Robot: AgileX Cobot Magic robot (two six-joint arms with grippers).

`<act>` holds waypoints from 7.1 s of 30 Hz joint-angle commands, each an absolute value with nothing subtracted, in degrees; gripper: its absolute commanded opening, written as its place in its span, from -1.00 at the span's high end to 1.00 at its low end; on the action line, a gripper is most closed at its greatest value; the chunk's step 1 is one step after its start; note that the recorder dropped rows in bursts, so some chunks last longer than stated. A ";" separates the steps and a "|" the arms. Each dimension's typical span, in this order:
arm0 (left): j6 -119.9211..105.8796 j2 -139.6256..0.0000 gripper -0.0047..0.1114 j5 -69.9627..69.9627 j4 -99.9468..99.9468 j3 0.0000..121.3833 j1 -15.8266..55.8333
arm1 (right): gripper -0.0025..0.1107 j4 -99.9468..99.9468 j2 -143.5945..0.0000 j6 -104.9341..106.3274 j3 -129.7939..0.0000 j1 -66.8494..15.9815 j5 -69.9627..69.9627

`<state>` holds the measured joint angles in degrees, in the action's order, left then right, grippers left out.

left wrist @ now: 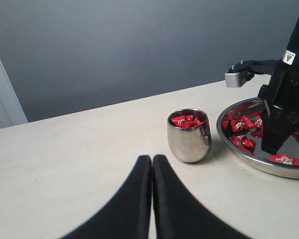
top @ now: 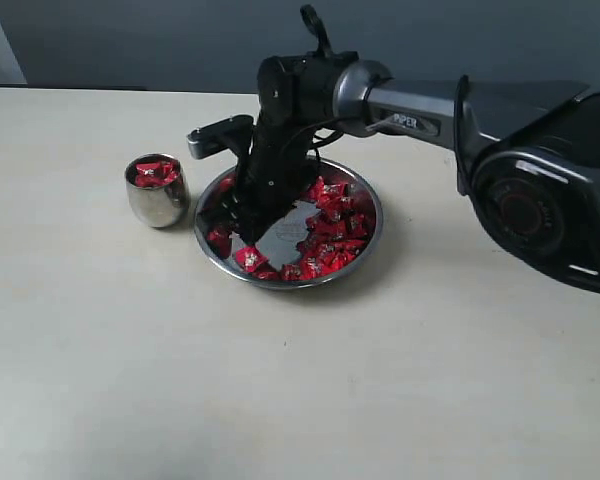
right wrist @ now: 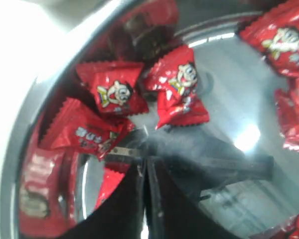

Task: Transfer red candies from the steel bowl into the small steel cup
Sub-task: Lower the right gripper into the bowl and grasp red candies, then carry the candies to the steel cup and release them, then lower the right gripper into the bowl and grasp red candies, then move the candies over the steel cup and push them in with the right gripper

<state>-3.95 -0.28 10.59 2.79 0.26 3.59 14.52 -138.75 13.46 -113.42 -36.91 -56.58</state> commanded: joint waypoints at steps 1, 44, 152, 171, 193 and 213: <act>-3.84 0.00 0.89 10.32 2.46 0.00 3.56 | 0.97 14.06 -134.51 13.26 -113.46 -36.68 -53.63; -3.84 0.00 0.89 10.32 2.46 0.00 3.56 | 0.97 13.19 -132.55 11.72 -113.46 -36.68 -52.54; -3.84 0.00 0.89 10.24 2.46 0.00 3.56 | 0.97 -4.48 -136.55 -0.76 -113.46 -35.47 -48.13; -3.84 0.00 0.89 10.24 2.46 0.00 3.56 | 0.97 25.14 -134.49 14.08 -113.46 -42.37 -26.13; -3.84 0.00 0.89 10.40 2.46 0.00 3.56 | 0.95 27.48 -136.26 19.74 -113.46 -42.38 -28.33; -3.84 0.00 0.89 10.40 2.46 0.00 3.56 | 0.52 27.48 -137.39 19.74 -113.46 -42.38 -28.59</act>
